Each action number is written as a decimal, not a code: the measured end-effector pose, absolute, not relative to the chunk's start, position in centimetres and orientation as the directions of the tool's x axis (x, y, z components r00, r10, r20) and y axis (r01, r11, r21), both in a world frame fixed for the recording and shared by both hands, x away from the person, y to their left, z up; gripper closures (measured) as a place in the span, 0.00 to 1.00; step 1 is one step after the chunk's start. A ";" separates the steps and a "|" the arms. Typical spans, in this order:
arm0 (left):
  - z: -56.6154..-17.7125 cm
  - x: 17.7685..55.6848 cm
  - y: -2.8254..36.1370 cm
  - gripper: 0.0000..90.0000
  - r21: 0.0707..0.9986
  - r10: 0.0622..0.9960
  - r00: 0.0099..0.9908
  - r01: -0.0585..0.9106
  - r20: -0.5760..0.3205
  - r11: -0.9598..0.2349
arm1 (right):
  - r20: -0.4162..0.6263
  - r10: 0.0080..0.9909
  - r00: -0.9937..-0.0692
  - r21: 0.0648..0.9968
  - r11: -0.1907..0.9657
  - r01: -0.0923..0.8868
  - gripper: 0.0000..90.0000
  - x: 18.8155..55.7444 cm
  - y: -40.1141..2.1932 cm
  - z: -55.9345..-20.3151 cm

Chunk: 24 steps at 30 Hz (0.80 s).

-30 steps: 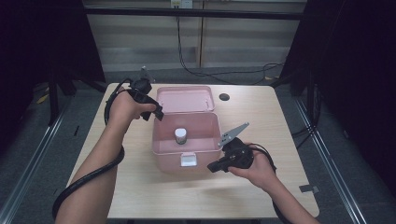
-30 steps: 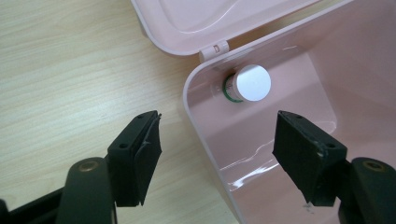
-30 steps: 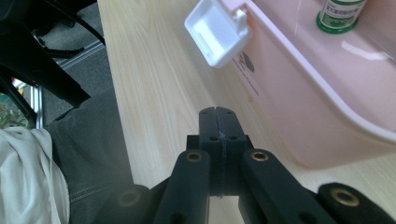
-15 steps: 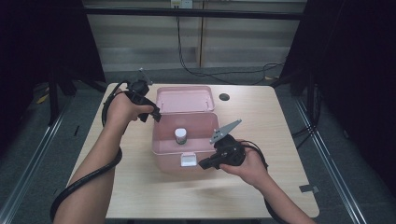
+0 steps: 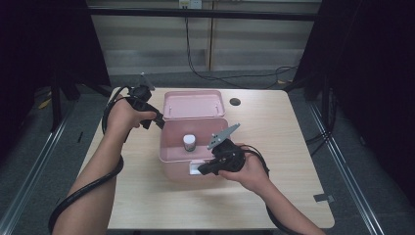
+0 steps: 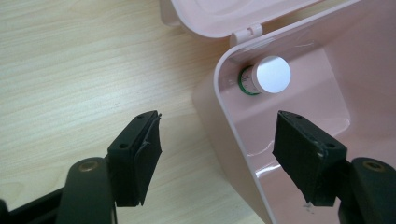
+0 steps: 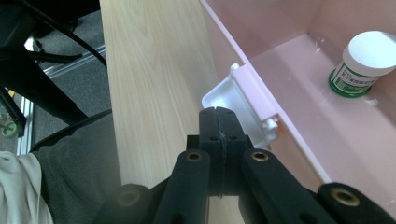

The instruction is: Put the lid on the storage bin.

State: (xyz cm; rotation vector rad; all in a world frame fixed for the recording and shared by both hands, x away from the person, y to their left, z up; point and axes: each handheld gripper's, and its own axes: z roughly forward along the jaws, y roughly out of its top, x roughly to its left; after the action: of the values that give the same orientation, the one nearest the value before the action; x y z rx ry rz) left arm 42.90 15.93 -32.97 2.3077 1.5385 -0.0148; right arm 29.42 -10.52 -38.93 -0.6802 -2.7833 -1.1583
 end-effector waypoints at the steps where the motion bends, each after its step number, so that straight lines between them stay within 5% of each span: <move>1: -33.0 42.9 16.0 0.35 0.292 0.891 0.403 0.895 -0.207 -0.337 | 0.208 0.381 -0.901 0.659 0.626 0.417 1.00 29.4 -10.5 -39.0; 24: -33.6 43.6 16.3 0.35 0.287 0.893 0.394 0.900 -0.217 -0.327 | 0.144 0.356 -0.923 0.669 0.652 0.356 1.00 30.0 -9.9 -39.6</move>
State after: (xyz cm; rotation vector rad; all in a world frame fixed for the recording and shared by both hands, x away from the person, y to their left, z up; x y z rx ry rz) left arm 43.63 16.33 -33.61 2.2986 1.5532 -0.0281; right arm 30.00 -9.86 -39.60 -0.6152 -2.8558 -1.1567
